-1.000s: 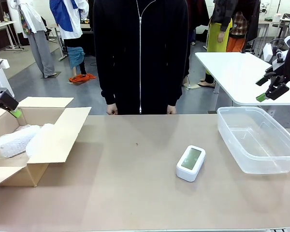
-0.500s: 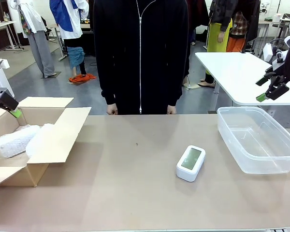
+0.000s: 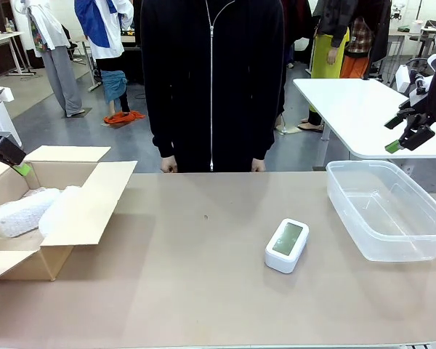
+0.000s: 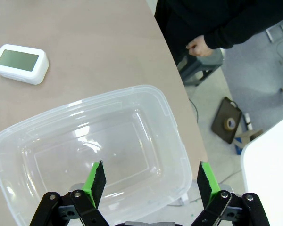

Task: Separate and place wrapped and unwrapped clocks.
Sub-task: Pick up the Digital clock indicated by the person.

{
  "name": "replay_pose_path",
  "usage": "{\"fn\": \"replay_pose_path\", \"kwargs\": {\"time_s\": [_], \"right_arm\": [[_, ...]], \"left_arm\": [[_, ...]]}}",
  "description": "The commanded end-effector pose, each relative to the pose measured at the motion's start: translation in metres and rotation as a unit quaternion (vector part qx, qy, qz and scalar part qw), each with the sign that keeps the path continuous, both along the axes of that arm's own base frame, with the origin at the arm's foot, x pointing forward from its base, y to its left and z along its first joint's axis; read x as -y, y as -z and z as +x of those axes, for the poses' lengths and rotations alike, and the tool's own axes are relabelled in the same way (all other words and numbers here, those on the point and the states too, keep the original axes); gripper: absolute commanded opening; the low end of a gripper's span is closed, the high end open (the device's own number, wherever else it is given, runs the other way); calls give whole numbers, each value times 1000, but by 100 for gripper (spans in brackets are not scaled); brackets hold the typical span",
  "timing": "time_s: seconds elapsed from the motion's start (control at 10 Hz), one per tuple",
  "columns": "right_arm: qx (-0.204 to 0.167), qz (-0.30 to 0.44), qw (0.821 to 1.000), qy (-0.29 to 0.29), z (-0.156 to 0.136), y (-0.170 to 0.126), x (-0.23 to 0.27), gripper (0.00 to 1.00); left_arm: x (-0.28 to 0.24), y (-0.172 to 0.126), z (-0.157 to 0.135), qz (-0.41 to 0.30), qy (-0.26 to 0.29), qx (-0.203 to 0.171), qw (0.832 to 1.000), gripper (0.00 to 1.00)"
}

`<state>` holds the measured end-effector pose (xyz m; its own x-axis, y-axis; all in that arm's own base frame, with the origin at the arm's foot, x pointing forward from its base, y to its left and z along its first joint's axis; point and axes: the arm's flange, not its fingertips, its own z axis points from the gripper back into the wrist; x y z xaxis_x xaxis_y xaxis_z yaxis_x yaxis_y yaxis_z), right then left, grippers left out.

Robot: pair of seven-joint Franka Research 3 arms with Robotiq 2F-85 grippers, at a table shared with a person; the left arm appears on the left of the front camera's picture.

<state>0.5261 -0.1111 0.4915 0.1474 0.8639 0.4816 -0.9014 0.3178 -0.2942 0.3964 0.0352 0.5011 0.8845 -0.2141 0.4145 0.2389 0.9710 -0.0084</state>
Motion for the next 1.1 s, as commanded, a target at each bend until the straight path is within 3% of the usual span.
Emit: {"fn": "replay_pose_path", "kwargs": {"time_s": [0.0, 0.4, 0.7, 0.8, 1.0], "right_arm": [[0, -1, 1000, -3, 0, 1, 0, 100], [0, -1, 1000, -3, 0, 1, 0, 100], [0, -1, 1000, -3, 0, 1, 0, 100], [0, -1, 1000, -3, 0, 1, 0, 100], [0, -1, 1000, -3, 0, 1, 0, 100]], "left_arm": [[-17, -22, -9, 26, 88, 25, 995, 100], [-63, -45, -23, 54, 230, 68, 969, 100], [-109, -52, -29, 29, 420, 115, 900, 100], [-121, -55, -31, 27, 482, 103, 870, 100], [-138, -59, -27, 31, 549, 69, 833, 100]]}}
